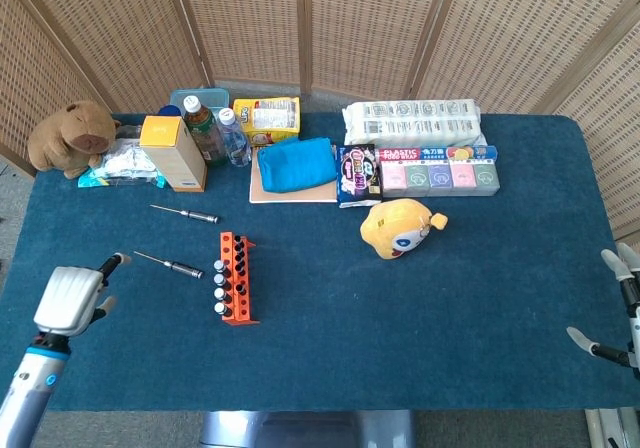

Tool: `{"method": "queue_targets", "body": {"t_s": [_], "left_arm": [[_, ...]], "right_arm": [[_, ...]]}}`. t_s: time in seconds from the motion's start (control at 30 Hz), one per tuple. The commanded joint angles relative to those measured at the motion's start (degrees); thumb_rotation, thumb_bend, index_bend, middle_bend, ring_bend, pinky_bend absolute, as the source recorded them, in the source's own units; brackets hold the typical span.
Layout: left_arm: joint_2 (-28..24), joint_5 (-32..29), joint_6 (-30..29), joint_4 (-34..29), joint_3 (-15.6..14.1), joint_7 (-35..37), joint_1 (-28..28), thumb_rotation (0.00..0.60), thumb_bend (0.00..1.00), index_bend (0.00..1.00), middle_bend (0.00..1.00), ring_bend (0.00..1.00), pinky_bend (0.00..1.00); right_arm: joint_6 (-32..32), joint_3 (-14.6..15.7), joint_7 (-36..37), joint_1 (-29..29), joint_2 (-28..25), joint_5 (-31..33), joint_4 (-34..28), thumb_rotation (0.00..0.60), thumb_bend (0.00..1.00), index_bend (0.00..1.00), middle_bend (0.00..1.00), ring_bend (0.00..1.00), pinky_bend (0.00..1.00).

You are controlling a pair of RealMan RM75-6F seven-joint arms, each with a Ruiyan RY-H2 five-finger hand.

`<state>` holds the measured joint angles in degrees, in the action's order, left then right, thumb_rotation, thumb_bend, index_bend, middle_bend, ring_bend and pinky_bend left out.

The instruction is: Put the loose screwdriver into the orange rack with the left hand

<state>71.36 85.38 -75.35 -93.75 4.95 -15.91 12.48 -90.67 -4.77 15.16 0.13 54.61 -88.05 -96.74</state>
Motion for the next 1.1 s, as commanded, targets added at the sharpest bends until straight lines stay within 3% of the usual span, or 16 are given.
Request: {"method": "queue_targets", "body": {"t_s": [0.03, 0.5, 1.1], "left_arm": [[2.5, -1.7, 1.4, 2.1, 1.1, -1.7, 1.6, 0.600, 0.21, 0.33, 1.00, 1.00, 1.00], [9.7, -4.0, 5.8, 8.4, 1.9, 0.2, 6.0, 0.600, 0.29, 0.40, 1.00, 1.00, 1.00], [18.2, -8.5, 11.2, 16.3, 2.0, -0.9, 10.6, 0.600, 0.29, 0.43, 1.00, 1.00, 1.00]], "right_arm": [[0.5, 0.0, 0.8, 0.2, -0.3, 0.2, 0.1, 0.600, 0.00, 0.06, 0.00, 0.00, 0.00], [2.4, 0.3, 3.7, 1.0, -1.1, 0.2, 0.6, 0.600, 0.00, 0.06, 0.00, 0.00, 0.00], [3.5, 0.8, 3.4, 1.3, -1.5, 0.4, -0.2, 0.600, 0.00, 0.06, 0.00, 0.00, 0.00]]}}
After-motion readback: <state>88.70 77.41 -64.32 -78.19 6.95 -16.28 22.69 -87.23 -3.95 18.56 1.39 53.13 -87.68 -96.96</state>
